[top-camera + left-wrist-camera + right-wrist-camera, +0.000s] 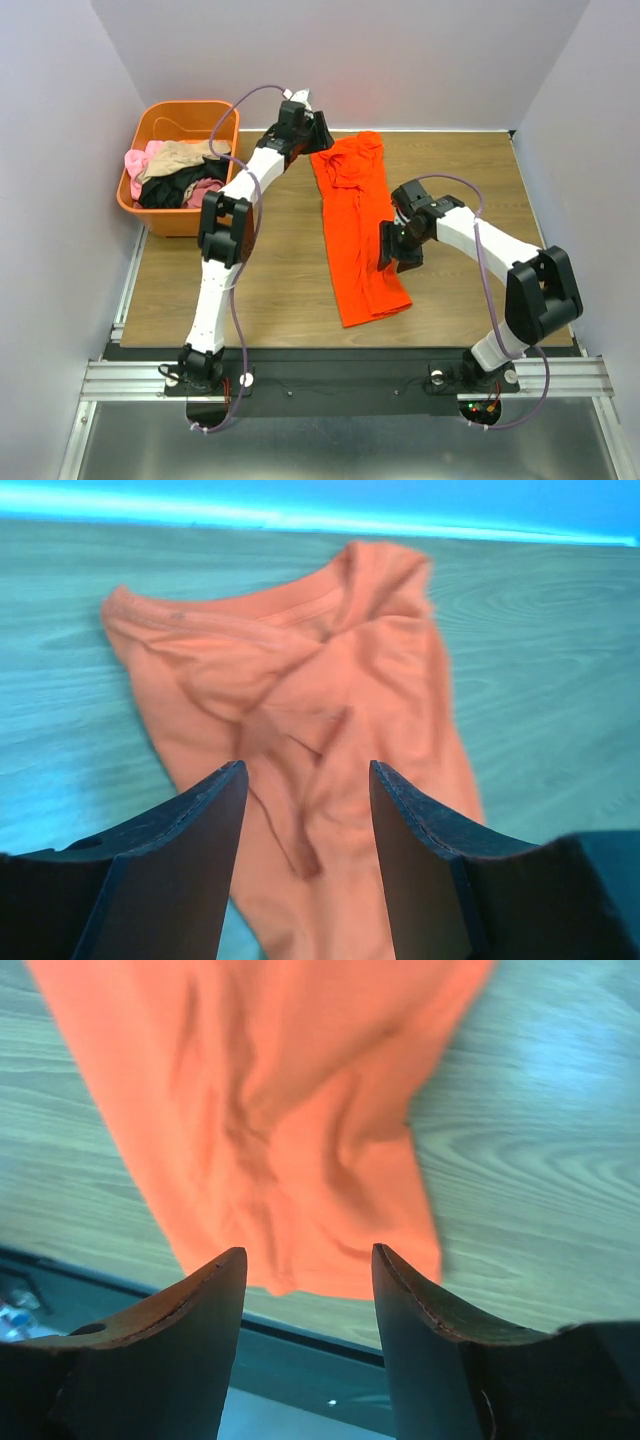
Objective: Fold and stack the t-shirts
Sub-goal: Fold the tshirt
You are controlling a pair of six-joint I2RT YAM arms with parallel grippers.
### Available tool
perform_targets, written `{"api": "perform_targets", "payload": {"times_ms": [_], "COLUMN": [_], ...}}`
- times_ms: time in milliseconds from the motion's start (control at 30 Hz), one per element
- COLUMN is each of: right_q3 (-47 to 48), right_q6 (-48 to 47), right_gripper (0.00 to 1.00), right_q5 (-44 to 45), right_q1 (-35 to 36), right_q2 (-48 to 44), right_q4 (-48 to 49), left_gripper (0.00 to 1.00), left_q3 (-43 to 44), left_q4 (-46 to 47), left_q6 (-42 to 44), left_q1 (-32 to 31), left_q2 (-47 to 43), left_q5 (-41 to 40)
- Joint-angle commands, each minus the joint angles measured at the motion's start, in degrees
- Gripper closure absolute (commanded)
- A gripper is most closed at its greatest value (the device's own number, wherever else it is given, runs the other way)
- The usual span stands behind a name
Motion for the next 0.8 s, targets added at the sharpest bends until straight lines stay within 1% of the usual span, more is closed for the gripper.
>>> {"api": "perform_targets", "payload": {"times_ms": [0, 33, 67, 100, 133, 167, 233, 267, 300, 367, 400, 467, 567, 700, 767], "right_q3": [-3.24, -3.85, -4.38, -5.35, -5.7, -6.05, -6.93, -7.37, -7.72, -9.56, -10.27, -11.68, -13.08, -15.02, -16.6], "right_q6": [0.07, -0.11, -0.2, -0.55, -0.72, -1.16, -1.34, -1.52, -1.52, -1.34, -1.34, -1.17, -0.99, -0.64, -0.38], "right_gripper": [0.41, 0.41, 0.41, 0.41, 0.41, 0.41, 0.41, 0.41, 0.41, 0.41, 0.41, 0.42, 0.42, 0.45, 0.49], "right_q5": [5.77, 6.73, 7.17, 7.87, 7.88, 7.88, 7.71, 7.53, 7.35, 6.92, 6.74, 5.51, 4.1, 3.05, 2.17], "right_q1": [0.37, 0.37, 0.37, 0.37, 0.37, 0.37, 0.37, 0.37, 0.37, 0.37, 0.37, 0.37, 0.37, 0.37, 0.37], "right_q2": [-2.08, -2.43, -2.52, -2.87, -2.87, -3.13, -3.31, -3.57, -3.75, -4.27, -4.71, -5.24, -5.51, -5.77, -6.03], "right_q4": [-2.72, -2.64, -2.55, -2.46, -2.2, -1.85, -1.67, -1.67, -1.49, -1.23, -0.88, -0.18, 0.61, 1.93, 2.9], "left_gripper": [0.37, 0.37, 0.37, 0.37, 0.37, 0.37, 0.37, 0.37, 0.37, 0.37, 0.37, 0.37, 0.37, 0.37, 0.37], "left_q3": [-7.34, -12.58, -15.59, -18.84, -22.36, -29.61, -36.33, -41.93, -44.51, -49.0, -52.76, -57.34, -61.22, -63.87, -64.23], "left_q4": [-2.4, -4.59, -5.31, -5.92, -6.02, -5.58, -5.14, -5.23, -5.4, -5.75, -6.1, -7.07, -8.65, -10.06, -10.41], "left_q6": [6.95, 8.18, 8.8, 9.24, 9.16, 8.9, 7.84, 6.62, 6.09, 4.94, 4.16, 2.66, 1.69, 0.81, 0.81], "left_q1": [-3.15, -4.72, -5.43, -6.13, -6.75, -7.71, -8.51, -9.04, -9.22, -9.92, -10.97, -12.29, -15.28, -16.51, -16.51], "left_q2": [-16.35, -18.02, -19.86, -23.79, -25.92, -28.03, -33.9, -35.68, -38.74, -41.4, -43.41, -45.62, -47.03, -48.88, -49.58], "left_q5": [-0.19, -0.63, -1.15, -2.29, -2.47, -2.65, -2.83, -2.39, -1.95, -1.25, -0.46, 1.03, 2.09, 2.88, 3.15]}}
